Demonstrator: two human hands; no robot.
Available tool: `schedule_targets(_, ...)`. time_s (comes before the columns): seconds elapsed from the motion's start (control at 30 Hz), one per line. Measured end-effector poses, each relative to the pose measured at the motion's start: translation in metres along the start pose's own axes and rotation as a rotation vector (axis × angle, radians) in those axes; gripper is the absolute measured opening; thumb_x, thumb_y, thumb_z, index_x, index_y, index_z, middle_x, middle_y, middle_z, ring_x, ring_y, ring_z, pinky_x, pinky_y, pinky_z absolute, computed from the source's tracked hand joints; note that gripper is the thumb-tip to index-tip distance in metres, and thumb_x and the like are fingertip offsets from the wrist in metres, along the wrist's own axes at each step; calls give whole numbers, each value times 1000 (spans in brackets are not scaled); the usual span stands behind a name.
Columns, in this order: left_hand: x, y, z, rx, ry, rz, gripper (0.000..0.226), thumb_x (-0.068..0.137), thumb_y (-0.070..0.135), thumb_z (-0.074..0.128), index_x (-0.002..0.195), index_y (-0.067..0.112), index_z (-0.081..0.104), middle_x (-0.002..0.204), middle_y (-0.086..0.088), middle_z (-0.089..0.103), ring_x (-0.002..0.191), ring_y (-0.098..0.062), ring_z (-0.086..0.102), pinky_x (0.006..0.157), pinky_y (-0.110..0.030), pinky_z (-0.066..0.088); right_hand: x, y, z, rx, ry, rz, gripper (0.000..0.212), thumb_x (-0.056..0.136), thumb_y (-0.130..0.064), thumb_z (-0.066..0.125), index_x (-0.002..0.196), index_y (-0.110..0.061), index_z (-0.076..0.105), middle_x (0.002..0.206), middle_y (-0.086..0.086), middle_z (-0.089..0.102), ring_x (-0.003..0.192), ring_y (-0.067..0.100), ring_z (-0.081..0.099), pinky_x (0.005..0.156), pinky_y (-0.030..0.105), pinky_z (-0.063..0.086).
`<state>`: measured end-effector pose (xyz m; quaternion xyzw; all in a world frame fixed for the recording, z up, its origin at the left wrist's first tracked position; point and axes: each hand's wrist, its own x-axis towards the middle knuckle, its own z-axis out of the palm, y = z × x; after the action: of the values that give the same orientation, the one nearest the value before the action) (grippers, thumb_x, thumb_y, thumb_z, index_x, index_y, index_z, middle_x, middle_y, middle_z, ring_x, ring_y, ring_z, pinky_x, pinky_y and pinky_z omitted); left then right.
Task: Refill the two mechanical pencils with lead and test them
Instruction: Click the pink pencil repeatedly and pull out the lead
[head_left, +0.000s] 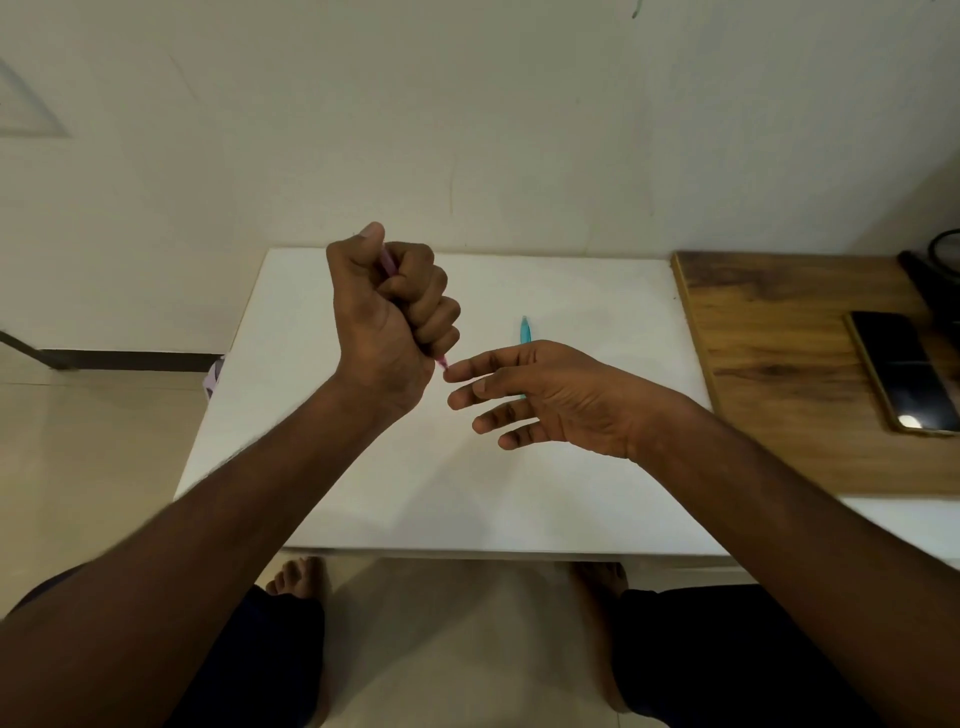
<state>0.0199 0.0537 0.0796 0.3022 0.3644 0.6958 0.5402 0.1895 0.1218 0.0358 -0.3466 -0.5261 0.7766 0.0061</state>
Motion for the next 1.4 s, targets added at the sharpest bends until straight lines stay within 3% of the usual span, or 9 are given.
schedule_targets(0.8, -1, 0, 0, -33, 20, 23, 48, 97, 48, 24, 56, 24, 19, 53, 6, 9, 48, -13, 2, 48, -20, 7, 0, 0, 1, 30, 3, -10, 22, 96, -28, 75, 117, -29, 80, 121, 2, 79, 97, 19, 78, 82, 34, 62)
schedule_targets(0.97, -1, 2, 0, -86, 63, -6, 52, 105, 44, 17, 57, 24, 17, 55, 6, 7, 50, -13, 0, 50, -22, 4, 1, 2, 2, 11, 21, -3, 21, 97, -29, 74, 116, -31, 80, 120, 1, 79, 97, 19, 78, 84, 35, 62)
schedule_targets(1.4, 2, 2, -2, -128, 120, -34, 51, 104, 46, 19, 57, 25, 17, 54, 7, 7, 48, -13, 1, 49, -20, 7, -2, -1, 2, 35, 5, -16, 20, 99, -26, 71, 117, -30, 80, 121, 2, 79, 97, 19, 78, 82, 34, 61)
